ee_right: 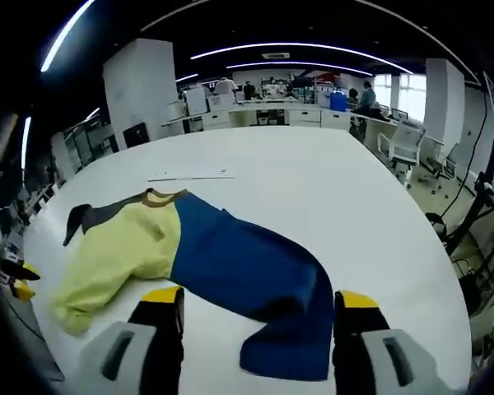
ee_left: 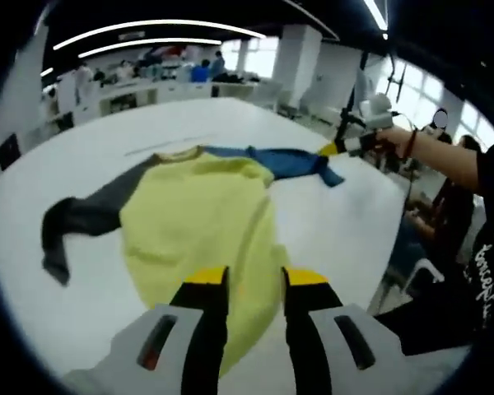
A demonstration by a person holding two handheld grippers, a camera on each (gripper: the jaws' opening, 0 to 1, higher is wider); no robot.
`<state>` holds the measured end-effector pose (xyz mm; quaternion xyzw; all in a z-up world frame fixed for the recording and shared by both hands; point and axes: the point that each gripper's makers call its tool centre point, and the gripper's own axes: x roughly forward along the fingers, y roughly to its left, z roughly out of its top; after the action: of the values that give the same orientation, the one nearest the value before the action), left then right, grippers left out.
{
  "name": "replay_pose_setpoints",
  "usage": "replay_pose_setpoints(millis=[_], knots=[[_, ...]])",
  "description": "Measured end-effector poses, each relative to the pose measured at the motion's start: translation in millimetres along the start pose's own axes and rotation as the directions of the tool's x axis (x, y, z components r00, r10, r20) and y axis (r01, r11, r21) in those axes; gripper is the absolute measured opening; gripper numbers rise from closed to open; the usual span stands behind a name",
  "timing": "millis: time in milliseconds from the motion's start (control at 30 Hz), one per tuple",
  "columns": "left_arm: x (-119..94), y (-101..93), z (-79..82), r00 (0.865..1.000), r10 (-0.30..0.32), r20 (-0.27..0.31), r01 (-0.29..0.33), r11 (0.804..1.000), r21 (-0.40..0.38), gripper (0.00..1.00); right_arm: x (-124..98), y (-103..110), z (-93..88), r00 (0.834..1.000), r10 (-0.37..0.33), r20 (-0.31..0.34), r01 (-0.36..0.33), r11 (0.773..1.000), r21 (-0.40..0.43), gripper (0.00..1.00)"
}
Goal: Fold the garment on the visible template until the final outline fits inside the template.
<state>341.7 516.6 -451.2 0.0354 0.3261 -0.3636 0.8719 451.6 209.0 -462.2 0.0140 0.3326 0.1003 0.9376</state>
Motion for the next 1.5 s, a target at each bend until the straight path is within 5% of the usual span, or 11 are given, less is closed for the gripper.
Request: replay_pose_setpoints(millis=[367, 700, 1167, 1500], knots=[[30, -36.4, -6.5, 0.993, -0.110, -0.046, 0.112, 0.993, 0.046, 0.23, -18, 45, 3.2, 0.988, 0.155, 0.010, -0.154, 0.987, -0.044, 0.97], [53, -48.7, -12.1, 0.989, -0.129, -0.079, 0.136, 0.986, 0.092, 0.21, -33, 75, -5.7, 0.969, 0.247, 0.014, -0.246, 0.968, -0.058, 0.99], [82, -33.7, -22.7, 0.990, -0.065, -0.128, 0.088, 0.978, 0.190, 0.23, -48, 100, -26.2, 0.947, 0.320, 0.012, -0.318, 0.944, -0.084, 0.99], [94, -14.5, -23.0, 0.989, -0.020, -0.146, 0.049, 0.979, 0.199, 0.20, -52, 108, -38.4, 0.947, 0.320, 0.000, -0.319, 0.944, -0.081, 0.98]])
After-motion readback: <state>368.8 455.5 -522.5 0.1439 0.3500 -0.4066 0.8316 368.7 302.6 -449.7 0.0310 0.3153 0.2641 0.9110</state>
